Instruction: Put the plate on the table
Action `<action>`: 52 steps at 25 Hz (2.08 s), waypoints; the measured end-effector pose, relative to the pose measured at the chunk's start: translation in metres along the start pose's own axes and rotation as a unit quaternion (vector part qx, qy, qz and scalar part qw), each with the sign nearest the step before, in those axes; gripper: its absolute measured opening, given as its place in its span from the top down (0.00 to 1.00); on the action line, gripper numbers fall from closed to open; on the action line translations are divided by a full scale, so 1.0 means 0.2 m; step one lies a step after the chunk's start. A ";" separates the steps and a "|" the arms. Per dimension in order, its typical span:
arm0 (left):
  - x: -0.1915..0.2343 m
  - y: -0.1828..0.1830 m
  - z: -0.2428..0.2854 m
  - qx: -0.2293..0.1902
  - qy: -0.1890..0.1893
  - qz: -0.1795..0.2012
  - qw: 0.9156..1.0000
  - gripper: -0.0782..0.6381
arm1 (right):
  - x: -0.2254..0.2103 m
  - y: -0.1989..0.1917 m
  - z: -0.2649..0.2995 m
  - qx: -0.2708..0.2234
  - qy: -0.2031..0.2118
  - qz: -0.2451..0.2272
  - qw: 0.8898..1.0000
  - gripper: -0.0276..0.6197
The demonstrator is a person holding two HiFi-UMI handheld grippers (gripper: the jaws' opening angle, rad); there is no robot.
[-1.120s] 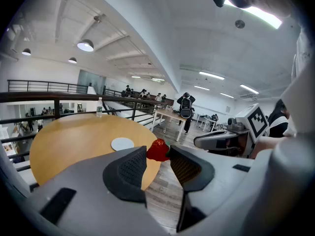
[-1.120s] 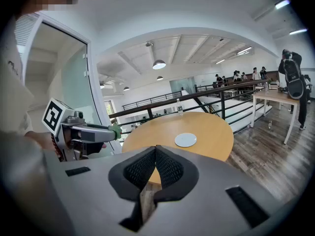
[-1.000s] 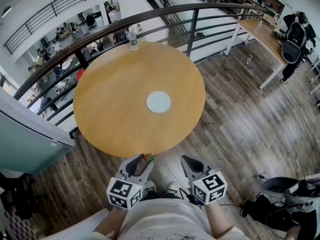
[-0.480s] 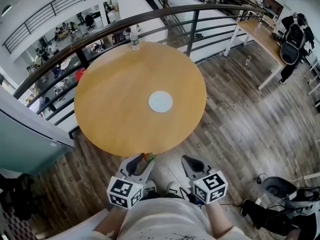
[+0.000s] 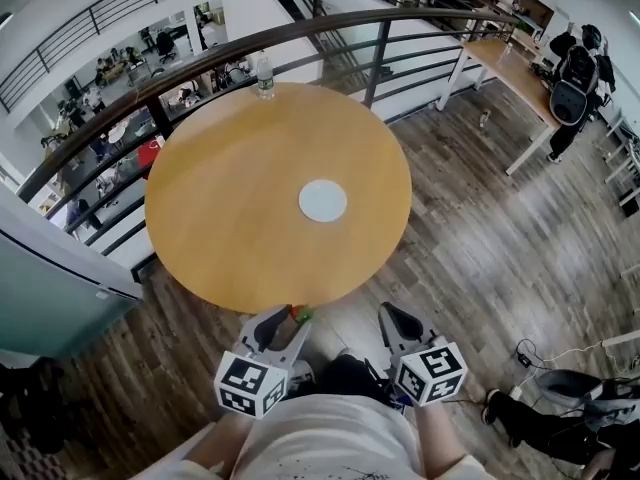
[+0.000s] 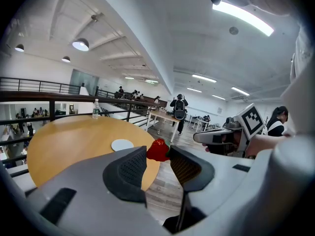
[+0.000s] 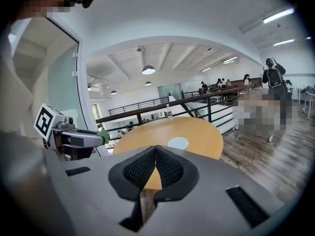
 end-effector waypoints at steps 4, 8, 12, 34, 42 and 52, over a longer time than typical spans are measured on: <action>0.05 -0.01 0.04 0.004 -0.005 -0.004 1.000 0.66 | -0.04 -0.01 0.04 0.003 -0.010 0.011 1.000 0.92; 0.13 0.02 0.16 0.005 -0.005 -0.004 1.000 0.66 | -0.13 0.04 0.15 0.005 -0.008 0.016 1.000 0.92; 0.20 0.07 0.32 0.009 0.001 -0.007 1.000 0.66 | -0.24 0.12 0.28 0.014 0.000 0.008 1.000 0.92; 0.48 0.33 1.05 0.041 0.091 -0.027 0.995 0.66 | -0.80 0.62 0.86 0.047 0.087 -0.019 0.995 0.92; 0.54 0.33 1.11 0.056 0.100 -0.036 0.993 0.66 | -0.85 0.66 0.94 0.057 0.090 -0.012 0.994 0.92; 0.70 0.28 1.14 0.077 0.083 -0.034 0.993 0.66 | -0.82 0.62 1.04 0.070 0.076 0.008 0.995 0.92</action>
Point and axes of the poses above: the fingertips, and each gripper's own axes: z forward along the fingers, x to its left, y out of its top, the point moved 5 cm from there along -z, backward along the fingers, and after that the axes turned 14 degrees about z, right-handed, at the moved point
